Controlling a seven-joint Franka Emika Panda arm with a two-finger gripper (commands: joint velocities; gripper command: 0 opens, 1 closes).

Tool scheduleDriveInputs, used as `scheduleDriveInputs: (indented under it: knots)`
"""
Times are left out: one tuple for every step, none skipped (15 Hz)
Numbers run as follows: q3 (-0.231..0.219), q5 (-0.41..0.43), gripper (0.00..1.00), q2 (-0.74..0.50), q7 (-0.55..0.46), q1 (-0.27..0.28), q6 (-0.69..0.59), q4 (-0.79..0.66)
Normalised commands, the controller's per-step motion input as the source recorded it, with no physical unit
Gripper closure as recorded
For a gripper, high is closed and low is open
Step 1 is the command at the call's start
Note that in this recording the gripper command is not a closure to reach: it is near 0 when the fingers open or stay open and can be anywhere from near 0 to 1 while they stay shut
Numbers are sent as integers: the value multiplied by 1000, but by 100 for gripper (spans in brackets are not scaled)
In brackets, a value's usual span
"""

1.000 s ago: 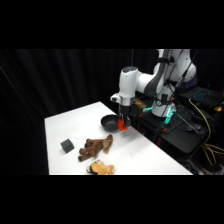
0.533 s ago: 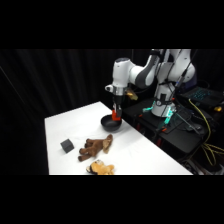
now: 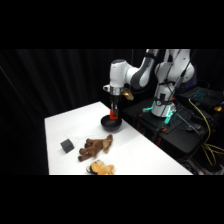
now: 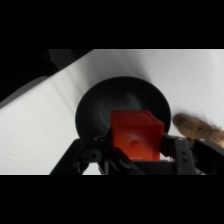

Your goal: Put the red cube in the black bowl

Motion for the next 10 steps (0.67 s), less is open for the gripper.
scheduleDriveInputs:
  knots:
    - [-2,196,0,242,-190,7,199,174]
    - [-11,224,0,208,-213,20,178,166]
    - [-21,191,0,167,-192,30,154,148]
    - [-40,111,0,119,-137,39,122,132]
    - [-54,64,0,59,-114,51,71,108]
    - [-67,13,0,-21,-85,62,20,74]
    - [-69,11,0,-104,-92,64,-2,20]
    - [-75,-51,0,-201,-58,71,-100,-8]
    - [-74,-82,0,-270,-62,70,-190,-17]
    - [-66,-83,0,-370,-80,63,-314,-26]
